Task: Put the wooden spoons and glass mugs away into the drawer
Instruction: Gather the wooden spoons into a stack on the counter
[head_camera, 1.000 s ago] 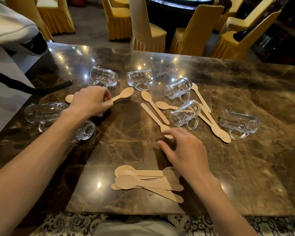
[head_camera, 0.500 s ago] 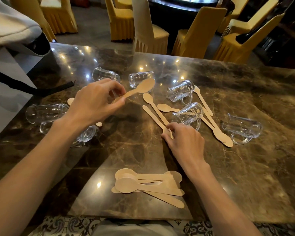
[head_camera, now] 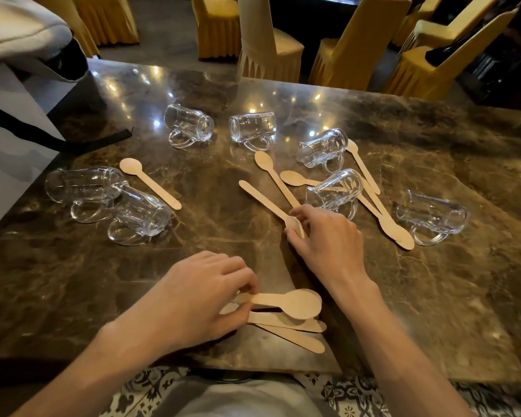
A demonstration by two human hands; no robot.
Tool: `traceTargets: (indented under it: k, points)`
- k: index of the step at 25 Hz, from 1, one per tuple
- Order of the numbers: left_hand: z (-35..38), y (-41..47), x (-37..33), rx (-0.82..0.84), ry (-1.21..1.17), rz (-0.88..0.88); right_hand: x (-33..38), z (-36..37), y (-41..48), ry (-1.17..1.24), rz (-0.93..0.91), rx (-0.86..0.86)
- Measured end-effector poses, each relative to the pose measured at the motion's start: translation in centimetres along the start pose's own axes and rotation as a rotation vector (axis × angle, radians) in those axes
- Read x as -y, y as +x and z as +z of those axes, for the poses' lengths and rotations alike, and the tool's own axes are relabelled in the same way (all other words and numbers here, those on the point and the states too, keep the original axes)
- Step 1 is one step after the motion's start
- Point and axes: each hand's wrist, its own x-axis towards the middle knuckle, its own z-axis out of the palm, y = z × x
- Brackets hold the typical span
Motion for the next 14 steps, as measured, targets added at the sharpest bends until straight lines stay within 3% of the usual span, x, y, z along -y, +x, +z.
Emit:
traceTargets:
  k: [8,14]
  points:
    - [0.9,-0.3,-0.1,0.018,-0.01,-0.046,0.6,-2.7,-2.3,0.135,-0.092,0.004]
    - [-1.7,-0.3,1.9,0.002,-0.074,-0.184,0.1,-5.5,-5.9,0.166,-0.147,0.067]
